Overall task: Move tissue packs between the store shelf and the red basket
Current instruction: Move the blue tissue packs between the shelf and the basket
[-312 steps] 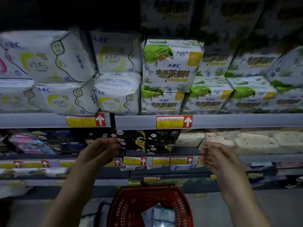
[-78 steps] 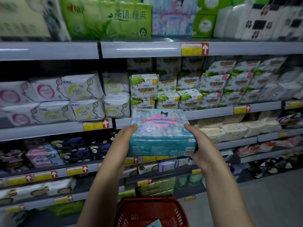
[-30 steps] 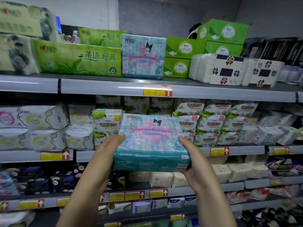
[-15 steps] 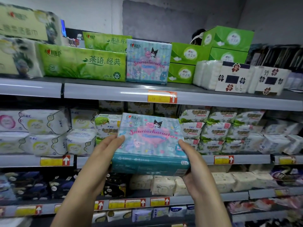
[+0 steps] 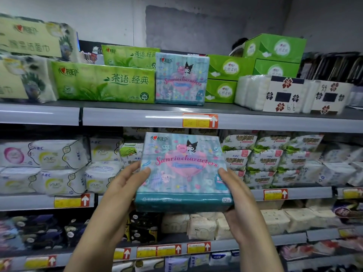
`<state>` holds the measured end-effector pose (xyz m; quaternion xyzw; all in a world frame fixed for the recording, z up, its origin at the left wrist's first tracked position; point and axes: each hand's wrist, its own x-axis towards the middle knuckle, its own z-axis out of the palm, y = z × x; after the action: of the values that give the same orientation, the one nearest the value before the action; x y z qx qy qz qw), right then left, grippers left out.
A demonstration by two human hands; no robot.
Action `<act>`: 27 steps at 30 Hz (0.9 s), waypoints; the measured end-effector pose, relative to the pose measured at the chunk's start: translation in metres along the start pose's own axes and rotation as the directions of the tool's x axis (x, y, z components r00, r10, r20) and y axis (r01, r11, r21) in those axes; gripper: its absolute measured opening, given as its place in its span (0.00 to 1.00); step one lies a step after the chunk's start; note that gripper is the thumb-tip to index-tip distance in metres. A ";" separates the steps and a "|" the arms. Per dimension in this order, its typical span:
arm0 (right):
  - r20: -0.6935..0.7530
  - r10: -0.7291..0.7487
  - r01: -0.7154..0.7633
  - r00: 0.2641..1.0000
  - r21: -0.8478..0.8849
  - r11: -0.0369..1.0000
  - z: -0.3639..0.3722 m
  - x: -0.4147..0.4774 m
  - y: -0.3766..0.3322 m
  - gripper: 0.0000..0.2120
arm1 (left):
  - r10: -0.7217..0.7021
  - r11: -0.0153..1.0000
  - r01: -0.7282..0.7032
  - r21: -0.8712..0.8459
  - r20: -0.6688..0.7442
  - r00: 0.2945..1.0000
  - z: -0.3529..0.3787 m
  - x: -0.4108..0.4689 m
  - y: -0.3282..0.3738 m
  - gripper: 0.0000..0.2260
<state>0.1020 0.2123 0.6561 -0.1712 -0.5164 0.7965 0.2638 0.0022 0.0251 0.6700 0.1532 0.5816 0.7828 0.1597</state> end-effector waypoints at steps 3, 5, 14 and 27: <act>-0.008 -0.050 0.050 0.999 0.026 0.998 0.002 0.000 -0.002 0.13 | 0.007 0.999 -0.006 -0.033 0.020 1.000 -0.003 0.002 0.000 0.17; -0.022 -0.079 0.079 0.997 0.025 0.997 0.002 0.001 0.001 0.13 | 0.009 0.997 -0.006 -0.074 0.030 0.999 -0.006 0.002 -0.002 0.18; 0.124 -0.203 0.201 0.971 0.022 0.979 0.003 0.000 0.005 0.39 | 0.047 0.969 -0.012 -0.246 0.136 0.990 -0.014 0.007 -0.005 0.40; 0.149 -0.262 0.264 0.954 0.002 0.964 -0.016 0.008 0.005 0.38 | 0.064 0.971 -0.031 -0.236 0.132 0.989 -0.003 0.016 -0.016 0.44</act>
<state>0.1036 0.2272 0.6452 -0.0438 -0.5599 0.7601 0.3268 -0.0125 0.0335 0.6543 0.2014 0.4693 0.8366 0.1979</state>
